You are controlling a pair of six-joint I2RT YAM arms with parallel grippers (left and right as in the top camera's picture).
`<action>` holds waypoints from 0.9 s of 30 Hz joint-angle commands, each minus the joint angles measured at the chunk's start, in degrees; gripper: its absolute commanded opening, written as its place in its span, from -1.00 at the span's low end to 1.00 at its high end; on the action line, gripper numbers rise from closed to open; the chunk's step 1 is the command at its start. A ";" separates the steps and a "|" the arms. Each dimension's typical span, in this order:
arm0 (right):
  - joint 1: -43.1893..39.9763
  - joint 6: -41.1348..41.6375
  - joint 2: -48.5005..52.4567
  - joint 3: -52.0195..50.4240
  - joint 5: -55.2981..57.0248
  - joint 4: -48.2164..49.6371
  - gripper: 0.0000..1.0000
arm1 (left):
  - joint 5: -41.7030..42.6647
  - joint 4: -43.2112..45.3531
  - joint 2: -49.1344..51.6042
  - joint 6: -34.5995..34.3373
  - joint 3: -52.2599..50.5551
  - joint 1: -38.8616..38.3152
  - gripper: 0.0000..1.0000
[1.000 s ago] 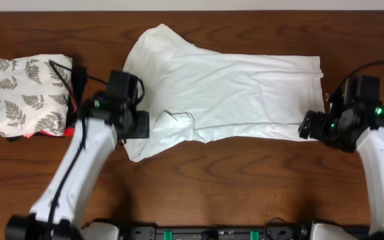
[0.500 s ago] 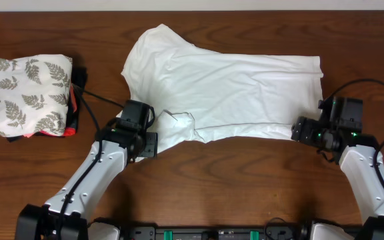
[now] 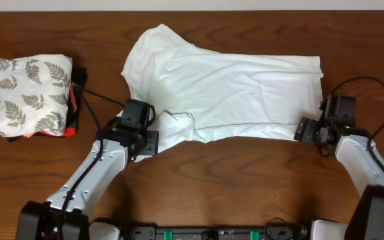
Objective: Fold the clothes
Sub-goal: 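Grasp the shirt's bottom-left and bottom-right corners with both grippers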
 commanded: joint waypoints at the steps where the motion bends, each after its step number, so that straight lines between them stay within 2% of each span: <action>1: -0.07 -1.07 2.82 -0.26 1.31 0.63 0.75 | -0.63 0.02 0.55 0.74 0.15 -0.13 0.30; 5: -0.15 -3.54 5.53 -0.26 -1.20 1.95 0.74 | -0.63 0.02 0.55 0.74 0.15 -0.13 0.31; 15: -0.70 -4.24 5.92 -0.24 -2.43 1.66 0.43 | -0.61 0.02 0.55 0.72 0.15 -0.13 0.30; 19: -1.60 -4.26 5.92 -0.24 -0.83 1.70 0.43 | -0.61 0.02 0.55 0.72 0.15 -0.13 0.30; 27: -4.48 -4.22 5.64 0.57 0.48 3.02 0.60 | -0.61 0.04 0.55 0.72 0.15 -0.13 0.31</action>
